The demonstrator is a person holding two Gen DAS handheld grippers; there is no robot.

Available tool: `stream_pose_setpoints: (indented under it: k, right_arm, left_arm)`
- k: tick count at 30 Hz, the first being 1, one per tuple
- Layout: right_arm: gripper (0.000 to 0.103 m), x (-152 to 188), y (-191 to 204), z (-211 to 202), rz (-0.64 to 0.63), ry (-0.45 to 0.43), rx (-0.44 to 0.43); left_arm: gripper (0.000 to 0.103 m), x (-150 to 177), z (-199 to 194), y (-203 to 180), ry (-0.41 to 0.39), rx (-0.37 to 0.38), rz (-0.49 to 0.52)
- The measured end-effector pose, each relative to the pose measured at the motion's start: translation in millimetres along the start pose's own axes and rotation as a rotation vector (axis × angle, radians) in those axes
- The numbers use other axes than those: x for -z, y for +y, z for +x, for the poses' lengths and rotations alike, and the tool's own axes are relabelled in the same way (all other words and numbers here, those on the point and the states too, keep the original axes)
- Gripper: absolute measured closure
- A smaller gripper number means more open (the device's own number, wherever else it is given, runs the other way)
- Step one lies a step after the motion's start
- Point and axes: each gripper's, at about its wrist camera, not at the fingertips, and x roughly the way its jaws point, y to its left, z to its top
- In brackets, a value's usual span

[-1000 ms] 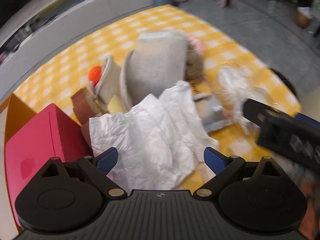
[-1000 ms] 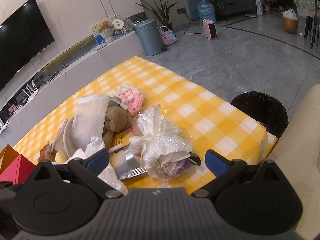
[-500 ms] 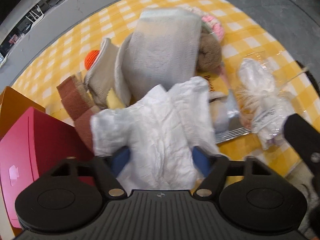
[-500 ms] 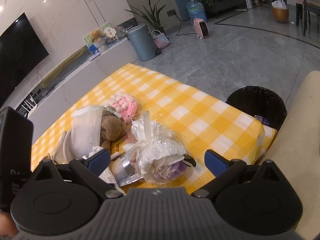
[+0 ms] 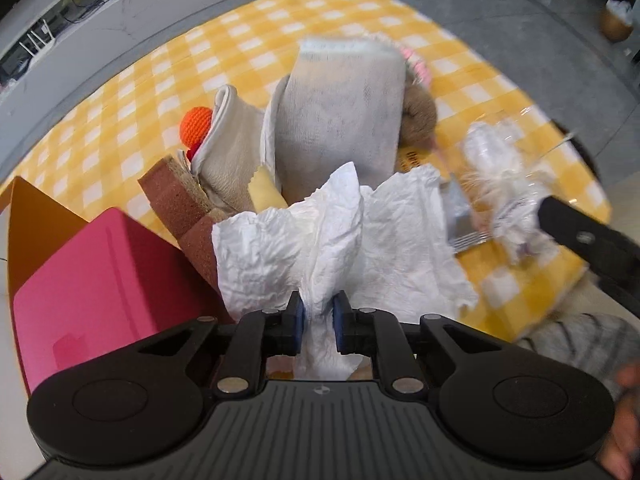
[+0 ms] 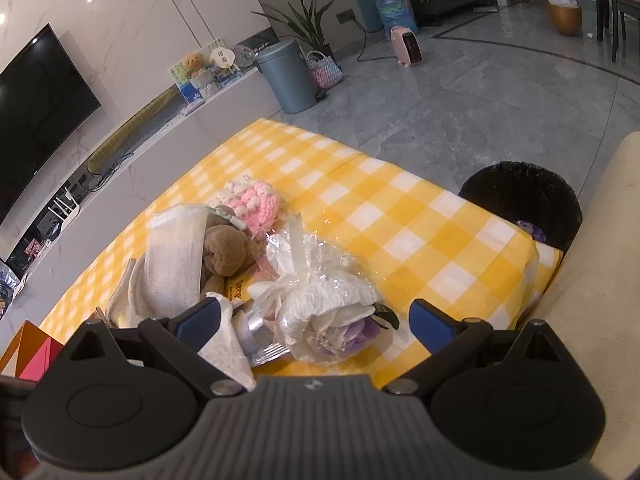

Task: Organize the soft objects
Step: 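Close the left gripper on the white sheet while the right gripper closes on the plastic bundle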

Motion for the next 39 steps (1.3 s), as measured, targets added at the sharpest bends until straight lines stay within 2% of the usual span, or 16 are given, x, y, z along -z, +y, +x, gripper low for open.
stream_pose_setpoints:
  k: [8, 13, 15, 18, 23, 24, 25, 26, 27, 28, 29, 31, 34, 35, 37, 39]
  right_arm:
    - [0.007, -5.2, 8.8, 17.7, -0.023, 0.025, 0.061]
    - [0.007, -10.3, 9.7, 40.8, -0.004, 0.104, 0.091]
    - [0.012, -10.6, 13.2, 46.1, -0.014, 0.108, 0.104]
    - [0.035, -8.6, 16.5, 52.3, -0.038, 0.136, 0.108]
    - [0.043, -8.0, 6.8, 46.3, 0.013, 0.12, 0.011]
    - [0.043, -8.2, 5.6, 45.9, 0.023, 0.121, 0.003]
    - [0.043, -8.4, 4.7, 45.1, 0.03, 0.12, -0.001]
    - [0.043, -8.4, 4.4, 44.3, 0.033, 0.119, -0.004]
    - [0.043, -8.6, 4.8, 44.0, 0.032, 0.118, -0.009]
    - [0.043, -8.4, 5.5, 43.7, 0.03, 0.116, -0.014]
    - [0.043, -8.3, 5.9, 43.7, 0.027, 0.117, -0.016]
    - [0.043, -8.4, 5.6, 43.8, 0.028, 0.118, -0.02]
    - [0.043, -8.7, 3.7, 44.0, 0.038, 0.119, -0.028]
    - [0.043, -8.8, 3.4, 44.1, 0.041, 0.121, -0.029]
    - [0.042, -8.8, 2.4, 43.7, 0.048, 0.123, -0.03]
    - [0.042, -8.8, 1.6, 43.5, 0.051, 0.123, -0.031]
  left_arm:
    - [0.087, 6.3, -38.8, 28.1, -0.061, 0.1, -0.039]
    - [0.086, 5.2, -53.2, 33.8, -0.099, 0.147, -0.028]
    - [0.086, 4.3, -58.9, 35.0, -0.112, 0.158, -0.039]
    - [0.086, 0.8, -63.9, 36.2, -0.112, 0.198, -0.05]
    - [0.086, -2.0, -72.1, 38.9, -0.142, 0.222, -0.05]
    - [0.082, -2.8, -72.3, 38.7, -0.149, 0.226, -0.043]
    - [0.07, -4.0, -70.2, 36.7, -0.142, 0.231, -0.021]
    - [0.067, -5.5, -65.7, 33.7, -0.124, 0.225, 0.008]
    - [0.074, -5.7, -60.5, 31.0, -0.108, 0.205, 0.021]
    - [0.096, -5.7, -54.7, 29.0, -0.1, 0.174, 0.02]
    - [0.103, -5.5, -48.8, 27.0, -0.094, 0.146, 0.027]
    - [0.103, -5.5, -37.8, 24.5, -0.081, 0.127, 0.05]
    - [0.103, -5.4, -26.2, 26.2, -0.048, 0.141, 0.016]
    - [0.102, -5.4, -23.6, 27.3, -0.034, 0.163, 0.007]
    - [0.076, -4.8, -18.7, 26.8, -0.002, 0.201, 0.003]
    - [0.057, -3.5, -17.3, 23.0, -0.002, 0.217, 0.02]
